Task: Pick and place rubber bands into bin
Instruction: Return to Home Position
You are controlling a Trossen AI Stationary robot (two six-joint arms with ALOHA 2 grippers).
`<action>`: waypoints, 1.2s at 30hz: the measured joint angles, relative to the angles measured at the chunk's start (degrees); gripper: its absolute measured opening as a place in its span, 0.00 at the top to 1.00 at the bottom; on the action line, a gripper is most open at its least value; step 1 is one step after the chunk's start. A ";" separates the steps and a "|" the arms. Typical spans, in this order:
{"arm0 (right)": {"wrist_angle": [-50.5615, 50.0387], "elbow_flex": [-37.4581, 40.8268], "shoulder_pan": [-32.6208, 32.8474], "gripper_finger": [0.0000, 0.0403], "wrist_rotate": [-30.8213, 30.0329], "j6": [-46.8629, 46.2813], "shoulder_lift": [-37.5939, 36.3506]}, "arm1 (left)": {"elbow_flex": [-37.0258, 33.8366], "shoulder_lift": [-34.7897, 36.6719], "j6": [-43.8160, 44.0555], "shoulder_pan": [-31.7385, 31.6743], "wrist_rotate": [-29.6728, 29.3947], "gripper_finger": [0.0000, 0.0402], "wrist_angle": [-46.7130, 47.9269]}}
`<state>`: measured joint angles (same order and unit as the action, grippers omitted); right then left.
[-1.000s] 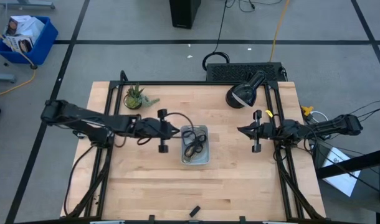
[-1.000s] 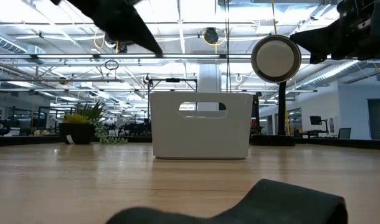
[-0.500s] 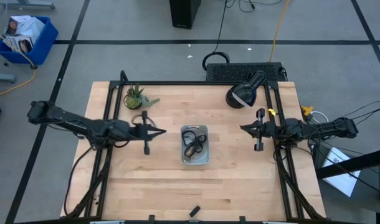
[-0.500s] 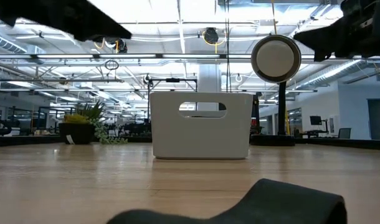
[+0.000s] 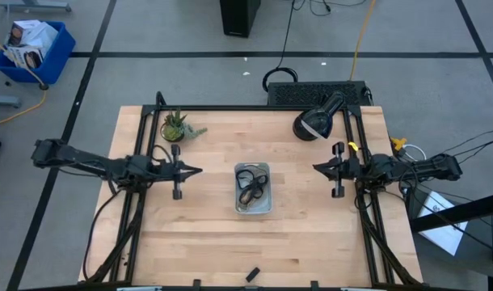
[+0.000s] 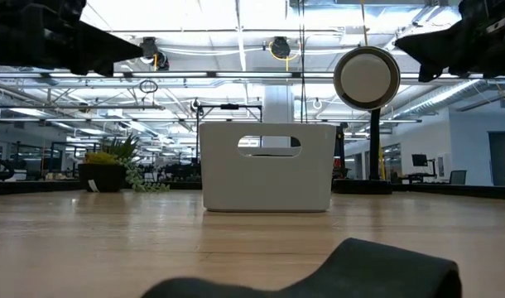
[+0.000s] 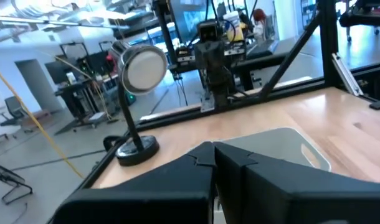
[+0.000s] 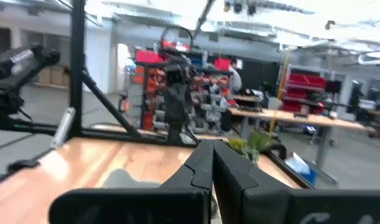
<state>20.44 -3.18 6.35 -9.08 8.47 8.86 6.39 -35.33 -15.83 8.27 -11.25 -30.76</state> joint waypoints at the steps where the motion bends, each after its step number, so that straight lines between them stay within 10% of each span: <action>1: -0.22 0.04 -0.02 1.00 -0.60 0.02 0.01 | -0.25 1.59 -0.25 0.00 0.02 1.00 1.35; 21: -3.40 0.17 0.00 1.00 -1.38 -1.40 0.00 | -0.44 26.68 -0.87 3.13 -1.54 1.00 30.06; 36: -5.15 0.19 0.00 1.00 -1.38 -2.49 0.00 | -5.20 29.44 -0.01 2.99 1.27 1.00 26.64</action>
<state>15.29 -2.98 6.35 -10.46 5.98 8.86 1.19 -5.89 -15.84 11.27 -9.99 -4.12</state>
